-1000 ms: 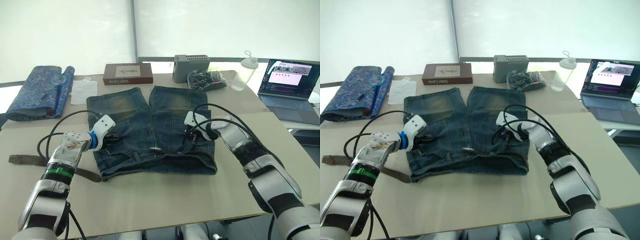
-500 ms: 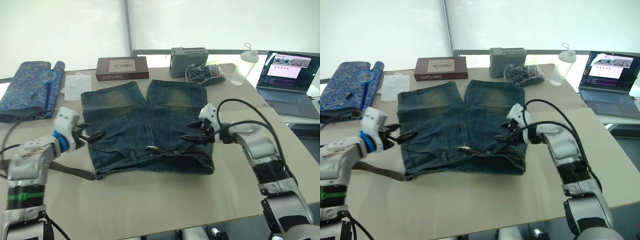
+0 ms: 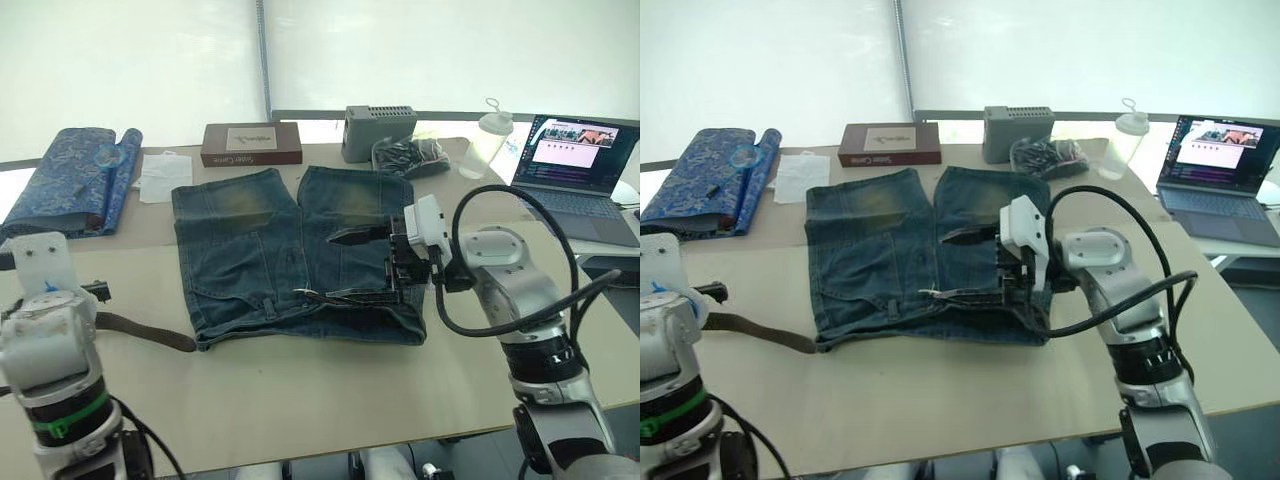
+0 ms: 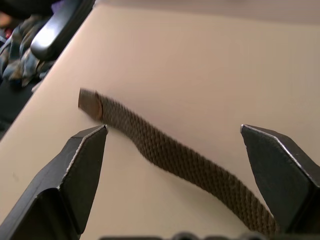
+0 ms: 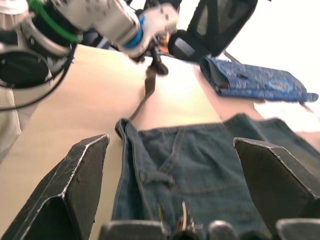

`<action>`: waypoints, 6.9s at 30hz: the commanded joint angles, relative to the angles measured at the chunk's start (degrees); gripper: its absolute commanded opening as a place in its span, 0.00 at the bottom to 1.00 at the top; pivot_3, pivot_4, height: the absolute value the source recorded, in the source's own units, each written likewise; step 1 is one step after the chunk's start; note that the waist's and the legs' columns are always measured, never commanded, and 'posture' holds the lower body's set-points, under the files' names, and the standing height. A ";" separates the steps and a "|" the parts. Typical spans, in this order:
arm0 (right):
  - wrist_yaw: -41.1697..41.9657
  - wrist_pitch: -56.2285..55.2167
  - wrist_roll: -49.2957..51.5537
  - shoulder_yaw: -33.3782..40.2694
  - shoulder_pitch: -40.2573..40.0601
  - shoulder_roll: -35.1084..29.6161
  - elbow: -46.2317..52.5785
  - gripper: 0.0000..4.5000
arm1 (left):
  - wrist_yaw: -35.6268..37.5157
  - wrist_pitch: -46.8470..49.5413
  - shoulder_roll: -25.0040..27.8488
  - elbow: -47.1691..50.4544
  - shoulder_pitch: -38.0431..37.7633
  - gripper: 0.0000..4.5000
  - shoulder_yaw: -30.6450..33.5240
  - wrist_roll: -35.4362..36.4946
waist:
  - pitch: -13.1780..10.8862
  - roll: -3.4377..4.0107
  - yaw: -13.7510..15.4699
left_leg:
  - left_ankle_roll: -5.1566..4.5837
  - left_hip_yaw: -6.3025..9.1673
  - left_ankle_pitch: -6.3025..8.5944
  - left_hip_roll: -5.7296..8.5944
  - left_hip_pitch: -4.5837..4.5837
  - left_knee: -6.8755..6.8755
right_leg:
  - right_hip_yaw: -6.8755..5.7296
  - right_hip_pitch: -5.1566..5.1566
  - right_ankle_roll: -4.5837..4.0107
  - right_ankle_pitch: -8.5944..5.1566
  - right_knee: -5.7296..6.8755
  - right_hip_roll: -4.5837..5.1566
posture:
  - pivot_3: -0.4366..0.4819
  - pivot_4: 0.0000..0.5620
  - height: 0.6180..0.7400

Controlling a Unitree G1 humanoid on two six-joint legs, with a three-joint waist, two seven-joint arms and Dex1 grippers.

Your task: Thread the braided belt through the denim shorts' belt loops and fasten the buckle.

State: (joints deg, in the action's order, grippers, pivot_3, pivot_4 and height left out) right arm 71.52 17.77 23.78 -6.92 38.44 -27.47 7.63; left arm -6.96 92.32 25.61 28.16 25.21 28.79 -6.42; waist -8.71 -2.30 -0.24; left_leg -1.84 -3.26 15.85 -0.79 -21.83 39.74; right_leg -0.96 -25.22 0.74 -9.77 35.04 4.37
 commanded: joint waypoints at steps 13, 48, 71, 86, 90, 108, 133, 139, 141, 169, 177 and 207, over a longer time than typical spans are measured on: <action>-0.18 -1.89 0.44 -1.92 1.19 0.95 -0.63 0.98 | -12.92 -23.35 -2.92 -27.30 8.35 1.00 10.84 -4.93 | 0.01 -0.02 0.26 | 0.07 0.01 0.03 -0.01 -0.25 0.00 | -0.03 -0.29 -0.14 0.11 -0.02 0.31 | 0.48 0.27 1.00; -7.10 2.96 -2.96 -4.33 -7.32 -4.82 5.75 0.99 | 37.29 -70.75 26.83 -1.58 -27.09 0.02 -18.01 5.47 | -0.04 0.07 -0.10 | 0.12 -0.06 -0.05 0.00 -0.80 -0.12 | 0.03 -1.01 -0.56 -0.05 -0.01 0.92 | 0.48 0.27 1.00; -12.48 6.51 -3.60 -6.01 -11.31 -4.71 11.78 0.99 | 53.22 -95.35 38.03 -0.62 -31.53 0.02 -24.85 -7.60 | -0.19 0.29 0.15 | -0.01 -0.22 -0.08 -0.15 -0.94 0.08 | -0.28 -1.01 -0.20 0.02 -0.03 0.03 | 0.48 0.27 1.00; -12.37 9.12 -2.18 -6.51 -9.95 -3.95 11.75 0.99 | 52.36 -101.63 35.89 -3.82 -25.77 0.02 -28.20 -14.64 | -0.19 0.30 0.73 | -0.02 -0.26 -0.08 -0.11 -0.90 0.12 | -0.26 -0.94 -0.18 0.03 -0.02 0.03 | 0.48 0.27 1.00; -12.23 9.88 -2.24 -6.69 -9.48 -3.99 11.28 0.99 | 51.59 -101.69 31.52 -4.00 -21.70 0.02 -32.69 -17.70 | -0.18 0.29 0.85 | -0.03 -0.30 -0.08 -0.09 -0.90 0.16 | -0.24 -0.92 -0.18 0.04 0.00 0.01 | 0.48 0.27 1.00; -12.13 11.18 -1.56 -6.30 -8.81 -4.44 11.62 0.99 | 54.27 -111.22 38.94 -9.14 -24.62 0.02 -27.13 -16.27 | -0.19 0.30 0.87 | -0.04 -0.30 -0.08 -0.12 -0.88 0.16 | -0.20 -0.92 -0.16 0.04 0.00 0.02 | 0.48 0.27 1.00; -13.78 11.19 -1.27 -6.23 -10.24 -4.42 13.09 0.99 | 56.70 -119.66 40.56 -15.84 -15.07 0.02 -33.61 -19.35 | -0.19 0.30 0.91 | -0.04 -0.49 -0.08 -0.13 -0.85 0.20 | -0.20 -0.91 -0.16 0.04 0.06 -0.03 | 0.48 0.27 1.00; -13.82 10.97 -1.35 -6.40 -9.66 -4.02 12.45 0.99 | 58.03 -124.99 40.93 -18.29 -10.37 0.02 -35.96 -19.12 | -0.19 0.30 0.83 | -0.04 -0.60 -0.08 -0.13 -0.85 0.20 | -0.20 -0.91 -0.16 0.04 0.07 -0.04 | 0.48 0.27 1.00; -13.97 10.93 -1.40 -6.45 -9.74 -3.95 12.61 0.99 | 58.95 -125.68 40.08 -18.59 -8.25 0.02 -37.61 -19.51 | -0.19 0.30 0.92 | -0.04 -0.67 -0.08 -0.12 -0.85 0.21 | -0.20 -0.91 -0.16 0.04 0.07 -0.04 | 0.48 0.27 1.00; -16.87 19.60 -2.16 -10.15 -11.09 -4.89 14.17 0.99 | 58.13 -100.31 29.05 -0.27 -22.44 0.02 -36.59 -28.66 | -0.18 0.30 0.92 | -0.10 -0.43 -0.06 -0.10 -0.88 0.33 | -0.08 -0.90 -0.07 0.03 0.10 -0.04 | 0.48 0.27 1.00; -17.12 20.28 -1.88 -9.86 -10.57 -4.77 13.87 0.99 | 55.64 -96.48 22.07 -0.29 -20.79 0.02 -37.56 -31.65 | -0.17 0.29 0.93 | -0.11 -0.41 -0.06 -0.09 -0.87 0.35 | -0.06 -0.88 -0.06 0.04 0.12 -0.04 | 0.48 0.27 1.00; -39.68 55.53 11.25 4.68 -6.52 15.37 6.89 0.99 | 43.78 -88.72 4.87 -2.22 -22.95 0.02 -37.89 -19.44 | -0.15 0.30 0.72 | -0.22 -0.33 -0.01 -0.09 -0.90 0.48 | 0.03 -0.87 0.01 0.16 0.17 0.02 | 0.48 0.27 1.00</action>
State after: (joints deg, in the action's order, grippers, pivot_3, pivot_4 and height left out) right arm 33.64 71.39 32.95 -5.38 31.07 -13.26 14.32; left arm 38.29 5.86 30.49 24.72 1.64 -8.77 -26.51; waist -8.86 -2.00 0.48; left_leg -2.06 -3.58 15.84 -0.89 -22.73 40.21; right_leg -0.92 -26.09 0.74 -9.61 35.22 4.39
